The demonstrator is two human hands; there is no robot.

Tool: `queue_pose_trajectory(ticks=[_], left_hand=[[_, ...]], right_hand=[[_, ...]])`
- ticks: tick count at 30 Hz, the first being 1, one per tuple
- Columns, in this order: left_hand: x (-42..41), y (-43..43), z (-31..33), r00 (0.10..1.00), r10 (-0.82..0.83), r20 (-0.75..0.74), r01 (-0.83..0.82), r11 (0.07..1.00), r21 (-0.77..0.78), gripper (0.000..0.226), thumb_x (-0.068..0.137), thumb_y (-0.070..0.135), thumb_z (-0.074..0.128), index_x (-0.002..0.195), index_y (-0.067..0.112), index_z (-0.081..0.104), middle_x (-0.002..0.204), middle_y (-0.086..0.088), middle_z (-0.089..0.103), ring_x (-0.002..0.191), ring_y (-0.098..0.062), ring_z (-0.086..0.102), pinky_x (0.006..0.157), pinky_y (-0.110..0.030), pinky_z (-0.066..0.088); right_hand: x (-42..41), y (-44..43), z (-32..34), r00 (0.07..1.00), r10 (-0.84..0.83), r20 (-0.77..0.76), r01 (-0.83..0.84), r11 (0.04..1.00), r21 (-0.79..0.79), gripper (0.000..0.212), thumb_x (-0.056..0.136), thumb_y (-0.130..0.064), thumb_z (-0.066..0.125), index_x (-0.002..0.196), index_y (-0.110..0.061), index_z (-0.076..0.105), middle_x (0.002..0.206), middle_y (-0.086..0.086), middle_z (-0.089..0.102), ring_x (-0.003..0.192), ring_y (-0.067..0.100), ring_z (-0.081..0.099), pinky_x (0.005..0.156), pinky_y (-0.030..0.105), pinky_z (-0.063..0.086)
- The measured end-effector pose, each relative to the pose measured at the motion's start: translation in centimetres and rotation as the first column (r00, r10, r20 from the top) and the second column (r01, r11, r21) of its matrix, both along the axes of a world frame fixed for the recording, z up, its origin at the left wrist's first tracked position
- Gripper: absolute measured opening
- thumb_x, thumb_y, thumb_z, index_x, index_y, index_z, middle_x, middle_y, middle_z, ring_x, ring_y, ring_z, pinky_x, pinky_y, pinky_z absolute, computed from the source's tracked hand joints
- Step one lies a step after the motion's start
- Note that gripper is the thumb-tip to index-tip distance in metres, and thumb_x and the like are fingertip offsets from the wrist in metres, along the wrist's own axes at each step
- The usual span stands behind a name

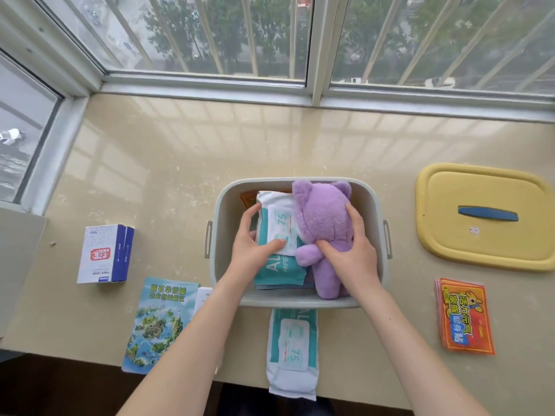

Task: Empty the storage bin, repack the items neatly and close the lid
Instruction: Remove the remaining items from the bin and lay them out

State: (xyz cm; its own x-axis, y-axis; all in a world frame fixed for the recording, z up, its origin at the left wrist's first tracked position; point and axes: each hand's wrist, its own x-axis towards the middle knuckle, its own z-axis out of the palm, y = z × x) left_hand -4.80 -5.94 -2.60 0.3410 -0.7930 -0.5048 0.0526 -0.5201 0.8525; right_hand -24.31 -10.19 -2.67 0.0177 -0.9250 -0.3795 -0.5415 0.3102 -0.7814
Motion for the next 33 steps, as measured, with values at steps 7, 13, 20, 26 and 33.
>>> queue_pose_trajectory(ticks=[7, 13, 20, 26, 33], left_hand=[[-1.0, 3.3, 11.4, 0.996, 0.046, -0.08, -0.055, 0.993, -0.107, 0.081, 0.072, 0.001, 0.078, 0.131, 0.045, 0.043, 0.1, -0.012, 0.074, 0.086, -0.031, 0.073, 0.074, -0.054, 0.058], [-2.9, 8.4, 19.8, 0.993, 0.064, -0.097, -0.083, 0.976, -0.202, 0.079, 0.075, 0.001, 0.078, 0.128, 0.049, 0.045, 0.106, -0.013, 0.071, 0.09, -0.033, 0.072, 0.072, -0.057, 0.058], [-4.3, 15.3, 24.0, 0.991, 0.031, -0.129, -0.058, 0.977, -0.207, 0.074, 0.079, 0.0, 0.074, 0.126, 0.05, 0.045, 0.101, -0.012, 0.073, 0.081, -0.035, 0.073, 0.064, -0.045, 0.059], [-4.5, 21.0, 22.9, 0.987, -0.038, -0.158, 0.015, 0.99, -0.14, 0.073, 0.078, 0.004, 0.077, 0.123, 0.053, 0.046, 0.102, -0.011, 0.073, 0.082, -0.036, 0.073, 0.069, -0.053, 0.059], [-3.4, 27.9, 20.7, 0.967, -0.101, -0.236, 0.086, 0.994, -0.07, 0.072, 0.082, 0.001, 0.073, 0.127, 0.049, 0.044, 0.107, -0.01, 0.072, 0.086, -0.034, 0.073, 0.066, -0.047, 0.06]], right_hand=[[-0.9, 2.9, 11.0, 0.965, -0.04, 0.26, 0.071, 0.991, -0.111, 0.09, 0.074, -0.02, 0.08, 0.138, -0.057, 0.03, 0.132, -0.033, 0.048, 0.115, -0.004, 0.053, 0.095, 0.026, 0.045], [-2.9, 7.1, 18.9, 0.933, -0.014, 0.36, 0.099, 0.971, -0.218, 0.081, 0.074, -0.02, 0.082, 0.135, -0.053, 0.039, 0.126, -0.019, 0.061, 0.111, 0.003, 0.061, 0.091, 0.031, 0.053], [-7.1, 13.5, 22.4, 0.966, -0.002, 0.26, 0.101, 0.924, -0.368, 0.09, 0.072, -0.018, 0.083, 0.14, -0.053, 0.036, 0.121, -0.022, 0.063, 0.11, 0.0, 0.061, 0.088, 0.028, 0.052], [-9.8, 21.2, 20.7, 0.975, -0.119, 0.188, 0.184, 0.907, -0.378, 0.092, 0.071, -0.024, 0.084, 0.142, -0.053, 0.033, 0.132, -0.018, 0.056, 0.116, 0.006, 0.057, 0.089, 0.029, 0.049], [-10.3, 31.0, 18.9, 0.922, -0.346, 0.172, 0.378, 0.901, -0.215, 0.084, 0.065, -0.04, 0.079, 0.134, -0.06, 0.037, 0.119, -0.023, 0.061, 0.101, 0.007, 0.063, 0.075, 0.024, 0.047]])
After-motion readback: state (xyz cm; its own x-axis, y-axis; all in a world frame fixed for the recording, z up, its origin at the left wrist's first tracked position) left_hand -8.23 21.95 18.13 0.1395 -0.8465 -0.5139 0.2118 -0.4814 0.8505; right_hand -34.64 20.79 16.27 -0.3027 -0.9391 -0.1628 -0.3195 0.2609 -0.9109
